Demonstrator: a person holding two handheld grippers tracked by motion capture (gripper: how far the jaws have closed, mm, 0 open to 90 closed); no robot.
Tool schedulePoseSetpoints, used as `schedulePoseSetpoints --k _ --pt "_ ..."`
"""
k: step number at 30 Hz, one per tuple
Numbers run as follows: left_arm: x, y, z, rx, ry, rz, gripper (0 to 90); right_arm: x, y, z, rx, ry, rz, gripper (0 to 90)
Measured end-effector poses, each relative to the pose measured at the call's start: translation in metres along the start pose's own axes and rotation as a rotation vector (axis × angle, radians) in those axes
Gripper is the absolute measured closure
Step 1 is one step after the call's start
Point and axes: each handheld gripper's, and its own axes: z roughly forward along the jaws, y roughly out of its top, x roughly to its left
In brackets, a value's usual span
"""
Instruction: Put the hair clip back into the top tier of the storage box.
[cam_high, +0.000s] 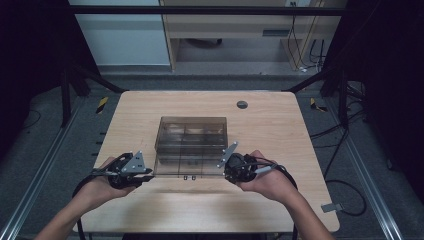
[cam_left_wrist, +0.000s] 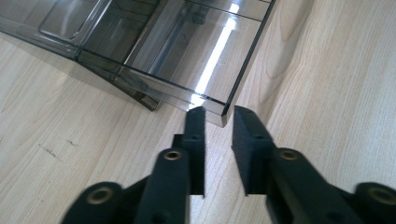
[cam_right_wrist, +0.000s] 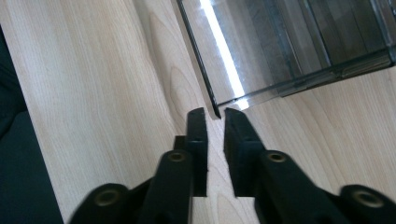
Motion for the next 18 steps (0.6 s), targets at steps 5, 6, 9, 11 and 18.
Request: schedulePoseSetpoints --k 5,6,9,11,18 --pt "-0.003 -0.015 -0.003 -0.022 0.021 -0.007 54.2 -0.006 -0.013 -0.004 -0.005 -0.018 0.036 70.1" --pt "-0.003 -0.015 -0.003 -0.022 0.021 -0.007 51.5 -0.006 -0.013 -0.004 -0.005 -0.018 0.036 70.1" --pt "-0.003 -0.022 -0.005 -0.035 0.037 -0.037 43.4 -0.009 -0.02 -0.007 -0.013 -0.032 0.056 64.9" --pt "-0.001 -0.027 -0.005 -0.044 0.058 -0.068 35.2 -0.011 -0.026 -0.009 -0.007 -0.045 0.077 61.4" --pt "0.004 -0.041 -0.001 -0.092 0.123 -0.18 14.1 -0.023 -0.049 -0.012 -0.007 -0.084 0.172 45.4"
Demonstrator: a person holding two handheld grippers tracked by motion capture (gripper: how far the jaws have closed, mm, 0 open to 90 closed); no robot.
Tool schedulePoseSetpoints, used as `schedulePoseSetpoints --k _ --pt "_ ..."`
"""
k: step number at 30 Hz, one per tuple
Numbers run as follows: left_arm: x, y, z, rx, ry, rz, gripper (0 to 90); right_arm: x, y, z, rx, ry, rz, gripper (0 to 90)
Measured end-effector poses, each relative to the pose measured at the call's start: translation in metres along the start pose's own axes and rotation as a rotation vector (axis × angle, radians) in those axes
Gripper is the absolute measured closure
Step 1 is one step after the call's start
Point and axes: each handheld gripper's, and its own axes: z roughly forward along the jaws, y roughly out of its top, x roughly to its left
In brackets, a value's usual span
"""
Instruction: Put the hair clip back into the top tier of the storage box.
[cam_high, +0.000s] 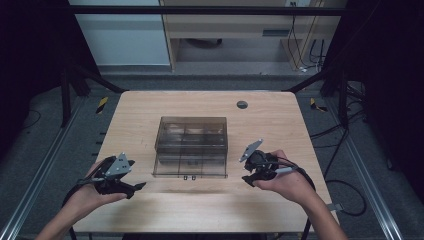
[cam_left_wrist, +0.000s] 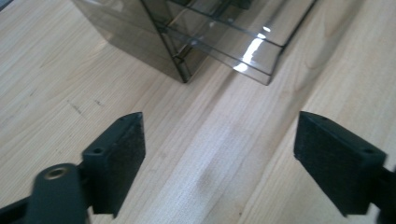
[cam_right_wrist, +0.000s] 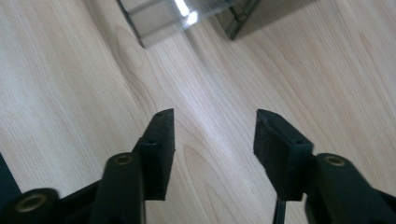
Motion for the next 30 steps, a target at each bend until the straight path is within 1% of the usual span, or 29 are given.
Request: schedulePoseSetpoints --k 1,2,3,4,5,6,7,8,9,10,11,12,13,14,15,16,17,19,20,21,23,24,25,26,27,28,29,30 --pt "0.001 -0.001 0.0 -0.002 0.004 -0.005 12.0 -0.003 -0.005 -0.001 -0.016 -0.022 0.013 40.1" --pt "0.001 -0.003 0.001 -0.006 0.009 -0.008 12.0 -0.003 -0.005 -0.001 -0.016 -0.022 0.013 40.1" --pt "0.002 -0.005 0.002 -0.007 0.021 -0.01 10.8 -0.005 -0.009 -0.001 -0.022 -0.026 0.024 38.4" --pt "0.002 -0.008 0.003 -0.022 0.027 -0.028 9.4 -0.008 -0.015 -0.001 -0.02 -0.04 0.052 33.4" --pt "0.002 -0.008 0.003 -0.022 0.027 -0.028 9.3 -0.008 -0.015 -0.001 -0.02 -0.04 0.052 33.4" --pt "0.002 -0.012 0.005 -0.04 0.043 -0.039 9.3 -0.012 -0.023 -0.001 -0.02 -0.051 0.078 31.2" --pt "0.002 -0.012 0.005 -0.04 0.043 -0.039 9.3 -0.014 -0.027 0.0 -0.019 -0.053 0.094 30.0" --pt "0.001 -0.015 0.007 -0.044 0.062 -0.036 9.2 -0.016 -0.031 -0.001 -0.013 -0.056 0.114 27.9" --pt "0.002 -0.017 0.008 -0.036 0.077 -0.029 8.7 -0.019 -0.034 -0.001 -0.011 -0.062 0.131 27.1" --pt "0.003 -0.019 0.01 -0.037 0.086 -0.036 8.2 -0.02 -0.038 -0.001 -0.01 -0.066 0.143 26.9" --pt "0.004 -0.021 0.011 -0.043 0.092 -0.046 8.2 -0.02 -0.038 -0.001 -0.01 -0.066 0.143 26.9" --pt "0.005 -0.023 0.012 -0.05 0.099 -0.06 8.2 -0.023 -0.041 -0.001 -0.012 -0.067 0.153 25.2" --pt "0.005 -0.025 0.013 -0.07 0.1 -0.088 8.1 -0.025 -0.044 -0.001 -0.004 -0.065 0.173 23.1" --pt "0.005 -0.026 0.014 -0.082 0.101 -0.102 7.3 -0.029 -0.05 0.0 0.002 -0.064 0.197 22.0" --pt "0.006 -0.026 0.013 -0.09 0.1 -0.11 7.3 -0.029 -0.05 0.0 0.002 -0.064 0.197 22.0" --pt "0.006 -0.027 0.013 -0.112 0.106 -0.128 6.6 -0.032 -0.056 0.001 0.011 -0.056 0.21 17.5" --pt "0.006 -0.027 0.013 -0.112 0.106 -0.128 6.6 -0.032 -0.056 0.001 0.011 -0.056 0.21 17.5" --pt "0.006 -0.029 0.012 -0.121 0.122 -0.139 6.6 -0.036 -0.061 0.001 0.018 -0.061 0.221 24.4" --pt "0.006 -0.031 0.012 -0.122 0.126 -0.141 6.6 -0.038 -0.065 0.002 0.03 -0.063 0.228 28.6" --pt "0.006 -0.034 0.013 -0.127 0.126 -0.152 6.6 -0.04 -0.069 0.003 0.053 -0.072 0.242 38.7" --pt "0.006 -0.036 0.012 -0.125 0.127 -0.158 6.6 -0.043 -0.073 0.005 0.082 -0.075 0.251 46.8" --pt "0.006 -0.038 0.011 -0.121 0.134 -0.16 6.6 -0.044 -0.075 0.006 0.096 -0.076 0.262 51.5" --pt "0.006 -0.04 0.008 -0.112 0.152 -0.15 6.6 -0.046 -0.076 0.008 0.102 -0.072 0.27 54.5" --pt "0.006 -0.04 0.008 -0.112 0.152 -0.15 6.6 -0.046 -0.076 0.008 0.102 -0.072 0.27 54.5" --pt "0.006 -0.042 0.006 -0.111 0.158 -0.149 6.6 -0.049 -0.08 0.01 0.117 -0.064 0.289 58.8" --pt "0.006 -0.043 0.005 -0.11 0.159 -0.149 6.6 -0.049 -0.08 0.01 0.117 -0.064 0.289 58.8" --pt "0.006 -0.045 0.004 -0.108 0.153 -0.154 6.6 -0.05 -0.082 0.012 0.13 -0.06 0.294 61.1" --pt "0.006 -0.047 0.004 -0.111 0.154 -0.166 6.6 -0.052 -0.085 0.015 0.157 -0.065 0.308 64.5"
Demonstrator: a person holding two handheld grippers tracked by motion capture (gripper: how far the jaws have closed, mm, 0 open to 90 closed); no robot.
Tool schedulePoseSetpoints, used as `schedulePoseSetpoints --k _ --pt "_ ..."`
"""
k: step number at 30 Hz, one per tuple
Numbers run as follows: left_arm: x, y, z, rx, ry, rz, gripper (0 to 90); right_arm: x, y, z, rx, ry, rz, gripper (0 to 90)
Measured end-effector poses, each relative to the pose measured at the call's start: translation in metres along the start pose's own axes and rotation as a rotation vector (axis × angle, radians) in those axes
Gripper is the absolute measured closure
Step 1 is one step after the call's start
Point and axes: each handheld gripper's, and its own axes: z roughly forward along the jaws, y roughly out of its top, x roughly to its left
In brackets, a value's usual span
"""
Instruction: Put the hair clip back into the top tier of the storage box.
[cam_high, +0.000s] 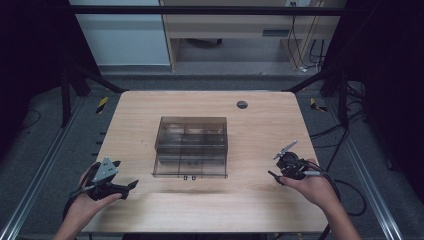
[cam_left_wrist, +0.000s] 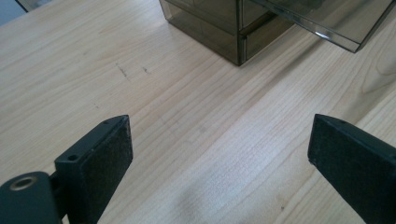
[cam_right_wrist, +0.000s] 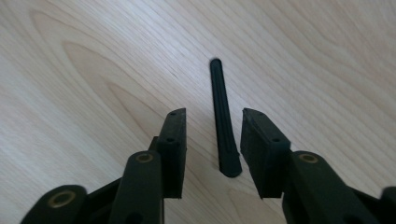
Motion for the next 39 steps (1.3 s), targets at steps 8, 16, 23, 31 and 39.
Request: schedulePoseSetpoints --k 8,16,23,31,39 --pt "0.002 -0.001 -0.001 0.005 0.021 -0.006 6.6 -0.008 -0.002 0.01 0.028 0.012 0.03 69.7" --pt "0.002 -0.001 -0.001 0.01 0.019 -0.003 6.7 -0.01 -0.002 0.017 0.049 0.02 0.03 73.7" --pt "0.001 -0.001 -0.001 0.018 0.016 0.005 6.9 -0.009 -0.001 0.02 0.061 0.02 0.025 76.2" --pt "0.001 -0.001 -0.001 0.017 0.022 0.0 7.2 -0.008 -0.001 0.022 0.072 0.021 0.01 81.1" --pt "0.003 -0.002 -0.002 0.018 0.03 -0.005 7.3 -0.004 0.0 0.012 0.028 0.047 0.011 81.3"
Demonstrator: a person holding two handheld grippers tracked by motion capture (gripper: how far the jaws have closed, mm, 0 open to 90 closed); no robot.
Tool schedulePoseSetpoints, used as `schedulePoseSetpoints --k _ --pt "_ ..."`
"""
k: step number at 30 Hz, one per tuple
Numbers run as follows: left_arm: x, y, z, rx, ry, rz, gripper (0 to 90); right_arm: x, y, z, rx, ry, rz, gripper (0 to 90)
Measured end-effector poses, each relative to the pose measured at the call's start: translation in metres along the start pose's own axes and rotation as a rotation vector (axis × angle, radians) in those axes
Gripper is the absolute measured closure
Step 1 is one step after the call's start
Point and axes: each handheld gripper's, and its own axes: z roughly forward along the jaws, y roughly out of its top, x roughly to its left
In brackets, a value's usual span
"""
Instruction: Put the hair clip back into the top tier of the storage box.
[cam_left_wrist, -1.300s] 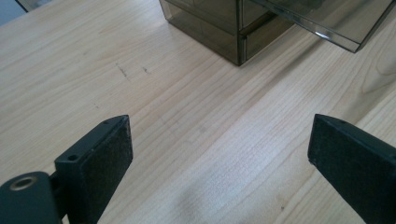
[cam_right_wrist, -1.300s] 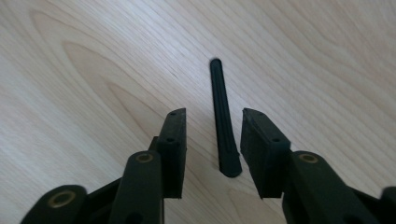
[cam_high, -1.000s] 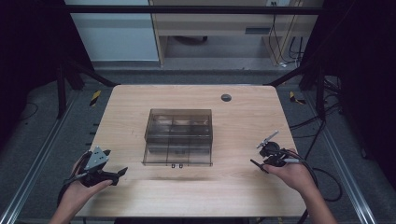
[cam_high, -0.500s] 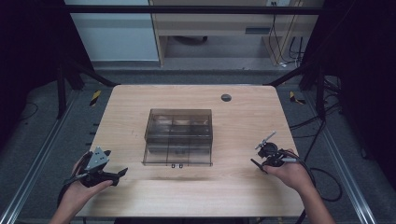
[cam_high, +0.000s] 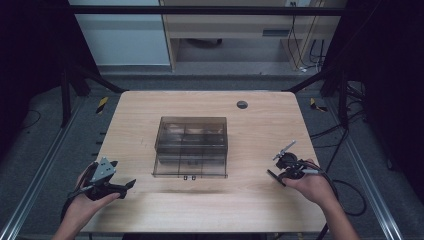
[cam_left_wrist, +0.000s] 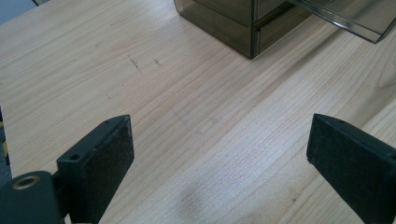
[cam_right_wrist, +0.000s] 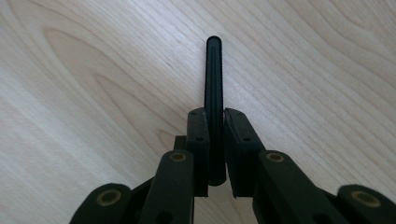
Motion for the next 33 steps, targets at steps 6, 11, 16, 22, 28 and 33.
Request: schedulePoseSetpoints --k 6,11,16,22,28,33 --pt "0.0 0.0 0.0 0.005 -0.001 -0.003 7.2 0.008 0.007 -0.012 -0.031 0.002 -0.027 81.3" --pt "0.001 -0.002 0.001 0.004 0.003 -0.025 6.1 0.024 0.024 -0.033 -0.075 -0.002 -0.079 81.3" --pt "0.002 -0.003 0.001 0.007 0.007 -0.03 5.6 0.039 0.039 -0.047 -0.099 -0.005 -0.126 81.3" --pt "0.002 -0.003 0.001 0.007 0.009 -0.029 5.5 0.059 0.058 -0.062 -0.131 -0.005 -0.176 81.3" --pt "0.003 -0.003 0.002 0.01 0.009 -0.032 5.5 0.077 0.074 -0.079 -0.173 -0.003 -0.219 81.3" --pt "0.003 -0.003 0.001 0.011 0.01 -0.029 5.4 0.092 0.088 -0.091 -0.198 -0.005 -0.266 81.3"
